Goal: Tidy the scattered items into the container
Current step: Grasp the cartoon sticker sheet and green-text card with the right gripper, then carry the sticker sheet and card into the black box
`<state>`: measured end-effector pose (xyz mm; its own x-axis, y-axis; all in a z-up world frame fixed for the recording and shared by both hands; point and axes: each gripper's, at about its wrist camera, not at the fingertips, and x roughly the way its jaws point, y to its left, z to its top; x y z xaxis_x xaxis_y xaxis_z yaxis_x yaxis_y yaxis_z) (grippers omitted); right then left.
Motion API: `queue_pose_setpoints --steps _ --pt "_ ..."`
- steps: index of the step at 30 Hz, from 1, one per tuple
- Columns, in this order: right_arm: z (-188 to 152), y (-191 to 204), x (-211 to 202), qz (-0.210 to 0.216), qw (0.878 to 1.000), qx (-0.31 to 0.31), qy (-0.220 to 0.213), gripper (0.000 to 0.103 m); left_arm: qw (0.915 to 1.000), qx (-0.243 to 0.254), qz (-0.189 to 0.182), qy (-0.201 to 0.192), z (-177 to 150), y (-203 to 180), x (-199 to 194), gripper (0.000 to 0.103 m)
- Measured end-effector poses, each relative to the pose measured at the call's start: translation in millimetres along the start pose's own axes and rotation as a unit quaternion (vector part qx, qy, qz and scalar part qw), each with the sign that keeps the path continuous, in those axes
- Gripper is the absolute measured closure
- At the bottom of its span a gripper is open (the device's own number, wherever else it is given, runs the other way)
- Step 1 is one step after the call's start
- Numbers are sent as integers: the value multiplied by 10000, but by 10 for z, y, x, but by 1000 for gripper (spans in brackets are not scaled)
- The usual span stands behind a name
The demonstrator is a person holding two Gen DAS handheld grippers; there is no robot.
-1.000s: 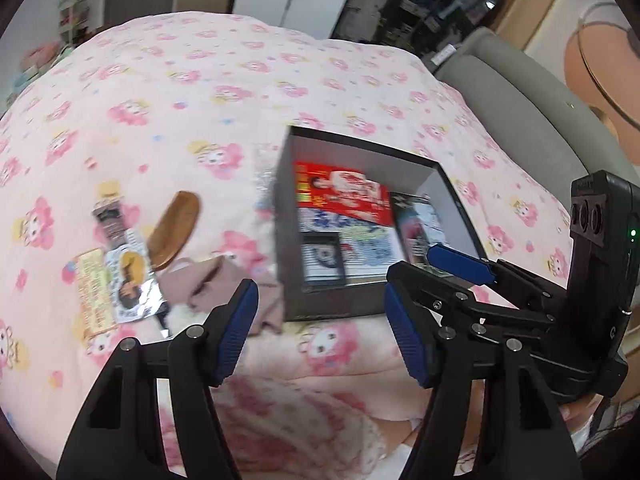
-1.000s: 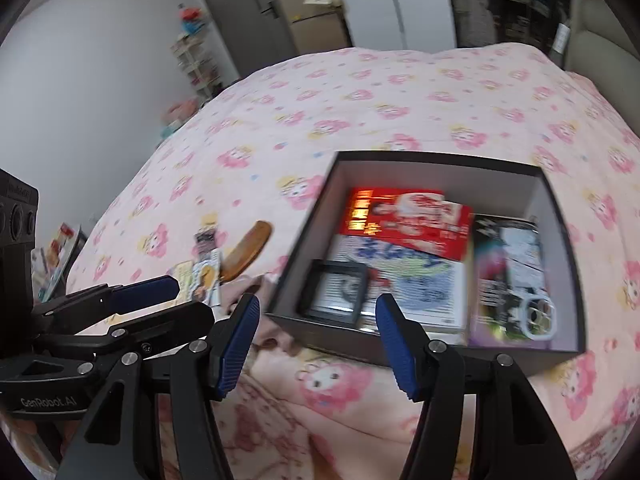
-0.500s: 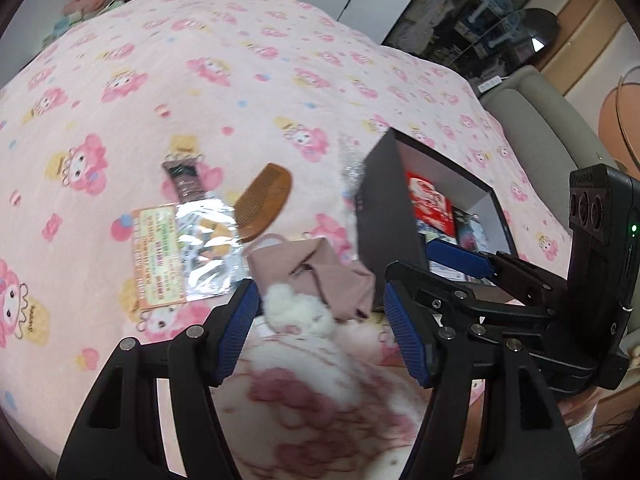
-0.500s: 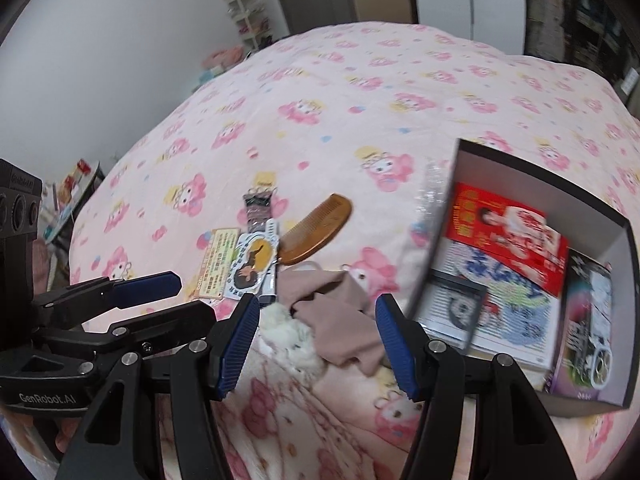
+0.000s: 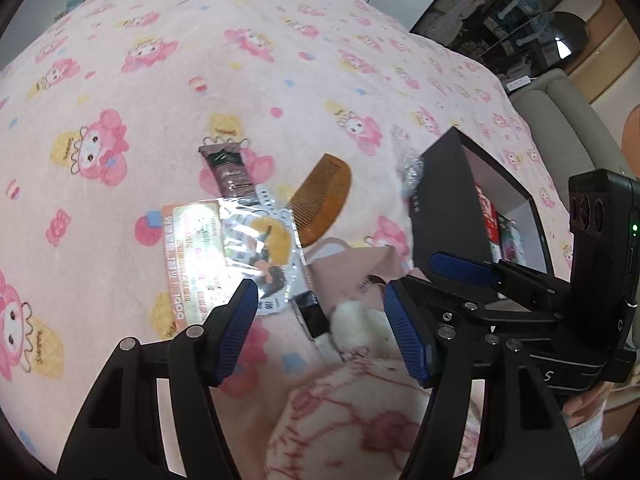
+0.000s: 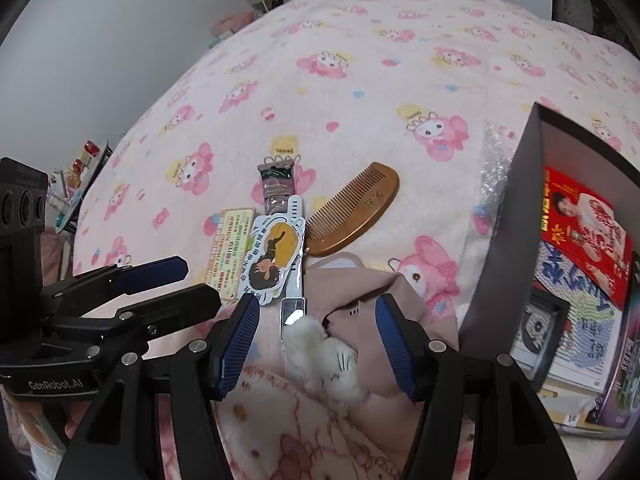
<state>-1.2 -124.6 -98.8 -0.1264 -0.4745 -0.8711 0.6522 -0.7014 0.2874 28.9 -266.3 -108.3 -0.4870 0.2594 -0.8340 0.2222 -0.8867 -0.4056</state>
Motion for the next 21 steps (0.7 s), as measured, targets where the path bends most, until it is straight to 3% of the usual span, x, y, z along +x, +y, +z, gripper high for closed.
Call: queue_pose_setpoints --steps 4,8,11,14,17,21 --pt "28 -11 168 26 9999 24 168 46 9997 -206 43 116 39 204 156 37" --pt "80 34 350 96 9992 -139 357 46 9977 -408 550 -3 40 464 192 38" --pt "156 94 513 199 9978 -325 535 46 9947 -885 518 -69 20 787 221 37" --pt "247 87 796 245 9956 -252 873 46 9886 -1317 728 -96 4 1074 319 37" --pt "300 101 982 279 9940 -245 1031 46 9855 -1603 546 -47 -26 1248 451 36" --pt "320 136 1146 656 9904 -164 1203 47 9856 -1682 194 -27 -49 1272 567 36"
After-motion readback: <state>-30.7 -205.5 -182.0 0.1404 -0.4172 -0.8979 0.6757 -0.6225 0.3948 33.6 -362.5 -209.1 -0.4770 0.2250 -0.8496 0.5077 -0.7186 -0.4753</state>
